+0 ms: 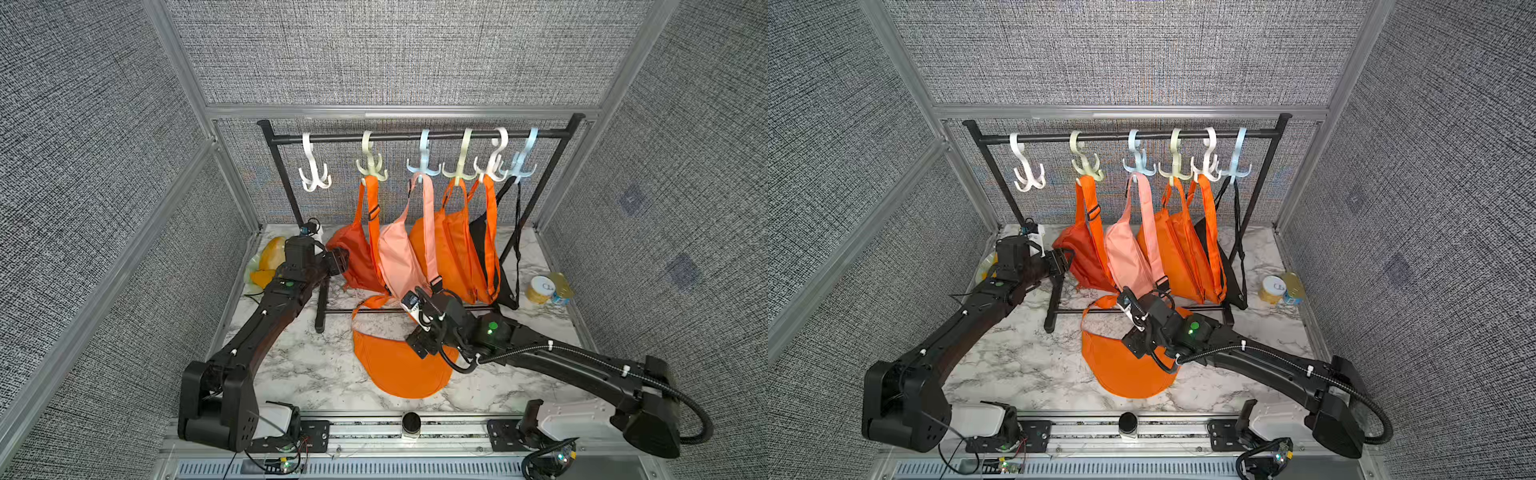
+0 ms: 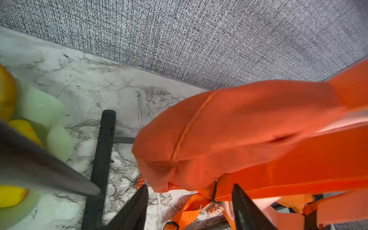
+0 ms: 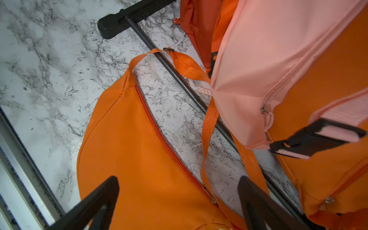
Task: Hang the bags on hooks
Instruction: Hang the bag on the hook.
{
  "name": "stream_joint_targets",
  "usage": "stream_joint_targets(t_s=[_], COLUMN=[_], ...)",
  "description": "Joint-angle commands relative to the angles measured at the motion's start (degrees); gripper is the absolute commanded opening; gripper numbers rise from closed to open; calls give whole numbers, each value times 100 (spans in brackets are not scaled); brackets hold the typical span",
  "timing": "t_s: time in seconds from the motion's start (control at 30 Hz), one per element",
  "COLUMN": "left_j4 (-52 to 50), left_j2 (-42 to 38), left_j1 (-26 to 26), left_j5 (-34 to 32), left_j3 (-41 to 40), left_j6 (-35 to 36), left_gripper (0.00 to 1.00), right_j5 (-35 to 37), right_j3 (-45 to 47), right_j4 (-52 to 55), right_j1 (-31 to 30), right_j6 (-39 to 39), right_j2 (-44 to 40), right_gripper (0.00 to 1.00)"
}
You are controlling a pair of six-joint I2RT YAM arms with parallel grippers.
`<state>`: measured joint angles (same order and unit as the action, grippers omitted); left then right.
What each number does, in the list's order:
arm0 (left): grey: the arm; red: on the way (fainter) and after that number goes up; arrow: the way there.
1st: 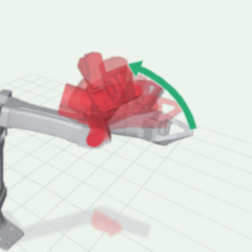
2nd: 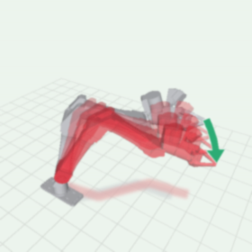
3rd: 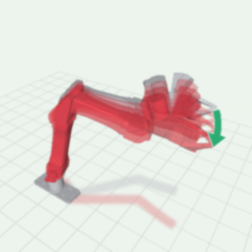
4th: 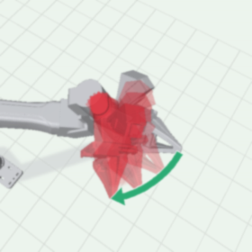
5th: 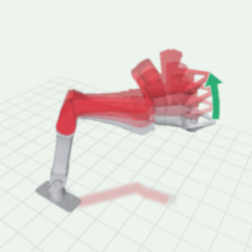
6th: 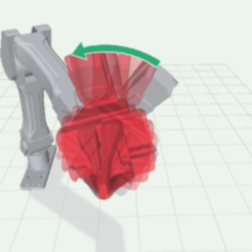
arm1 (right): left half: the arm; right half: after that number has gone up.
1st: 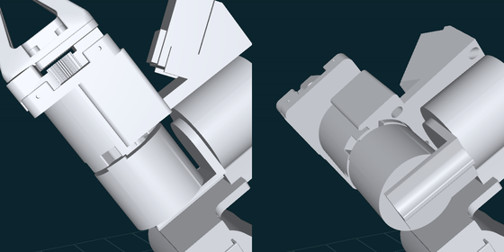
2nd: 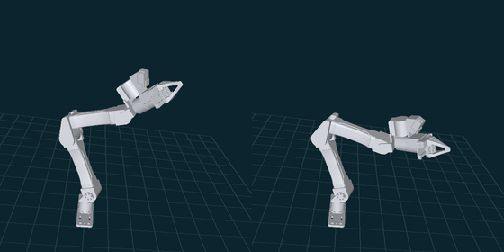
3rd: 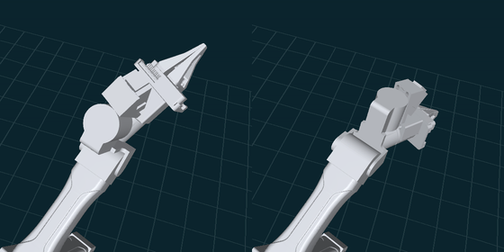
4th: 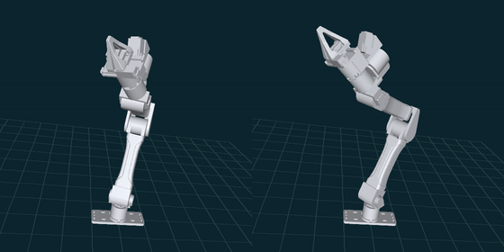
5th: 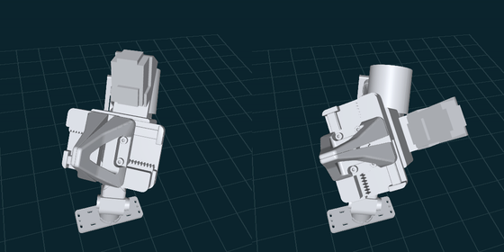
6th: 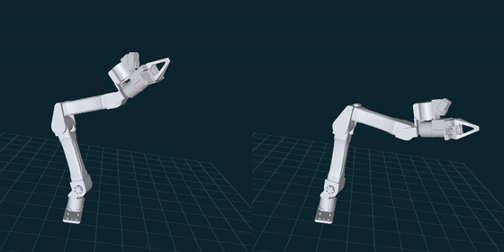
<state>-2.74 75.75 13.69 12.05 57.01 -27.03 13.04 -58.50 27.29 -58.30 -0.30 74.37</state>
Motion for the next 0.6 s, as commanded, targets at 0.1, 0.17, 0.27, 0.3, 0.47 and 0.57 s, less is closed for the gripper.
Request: stream_joint_targets(t_s=[0.1,0.17,0.27,0.3,0.47,0.57], left_j4=[122,20,-130,-174,-450,-482], left_j2=[-970,-1311,-1760,-1881,-2473,-2773], left_j1=[-4,-2,-7,-7,-7,-6], left_j5=[320,301,295,304,189,139], left_j3=[-182,-207,-249,-260,-291,-372], left_j6=[-9,-19,23,44,177,180], left_gripper=[69,72,72,72,72,72], right_j5=[-330,-469,-645,-693,-838,-936], right_j3=[-217,-354,-604,-686,-908,-1015], right_j4=[321,419,665,755,932,860], right_j1=[-347,-495,-716,-785,-1088,-1189], right_j6=[-94,-87,-68,-60,-130,-299], right_j2=[579,855,1318,1468,2180,2517], right_gripper=[96,96,97,97,94,89])
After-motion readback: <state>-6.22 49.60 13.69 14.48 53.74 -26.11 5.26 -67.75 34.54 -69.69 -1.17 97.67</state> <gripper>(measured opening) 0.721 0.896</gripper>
